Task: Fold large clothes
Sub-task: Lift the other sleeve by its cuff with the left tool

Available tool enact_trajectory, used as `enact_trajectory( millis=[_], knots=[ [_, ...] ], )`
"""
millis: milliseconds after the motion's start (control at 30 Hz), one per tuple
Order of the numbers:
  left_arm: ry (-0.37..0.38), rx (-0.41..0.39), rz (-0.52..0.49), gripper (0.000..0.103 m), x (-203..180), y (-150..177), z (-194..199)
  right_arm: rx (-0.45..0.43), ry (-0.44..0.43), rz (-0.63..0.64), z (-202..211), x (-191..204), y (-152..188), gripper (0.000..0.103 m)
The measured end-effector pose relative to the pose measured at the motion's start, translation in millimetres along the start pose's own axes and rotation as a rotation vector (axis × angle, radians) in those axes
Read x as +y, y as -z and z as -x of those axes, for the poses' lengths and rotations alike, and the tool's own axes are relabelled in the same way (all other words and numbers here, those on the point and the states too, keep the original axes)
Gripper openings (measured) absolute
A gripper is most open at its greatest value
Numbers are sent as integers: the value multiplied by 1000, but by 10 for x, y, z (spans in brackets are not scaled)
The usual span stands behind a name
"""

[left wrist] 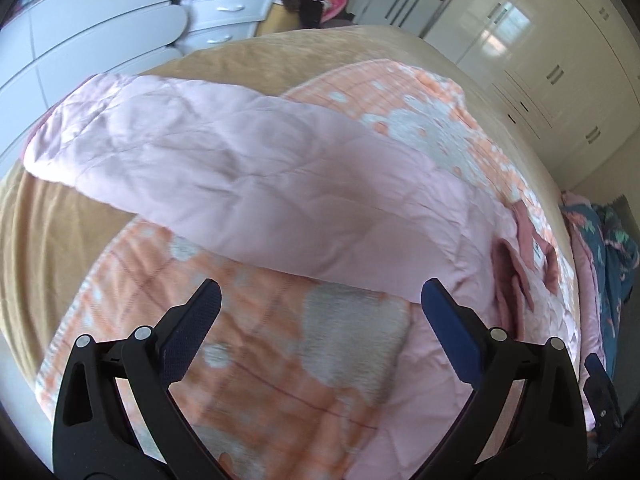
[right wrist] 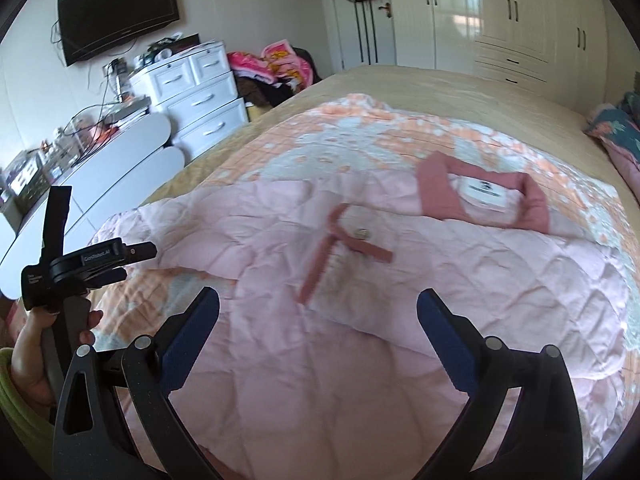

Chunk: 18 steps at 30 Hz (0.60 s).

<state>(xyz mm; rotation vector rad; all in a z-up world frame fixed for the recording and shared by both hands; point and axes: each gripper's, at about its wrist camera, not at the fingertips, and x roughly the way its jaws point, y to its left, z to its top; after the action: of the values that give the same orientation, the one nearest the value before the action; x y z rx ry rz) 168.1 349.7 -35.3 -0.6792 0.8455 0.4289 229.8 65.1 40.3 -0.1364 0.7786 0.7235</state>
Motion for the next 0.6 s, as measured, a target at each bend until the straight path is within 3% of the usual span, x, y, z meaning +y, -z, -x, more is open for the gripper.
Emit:
enact_trajectory(
  millis=[600],
  knots=[
    [-53,-46,238,94,1029,-214,-90,61,-45,50,-449,548,-64,99]
  ],
)
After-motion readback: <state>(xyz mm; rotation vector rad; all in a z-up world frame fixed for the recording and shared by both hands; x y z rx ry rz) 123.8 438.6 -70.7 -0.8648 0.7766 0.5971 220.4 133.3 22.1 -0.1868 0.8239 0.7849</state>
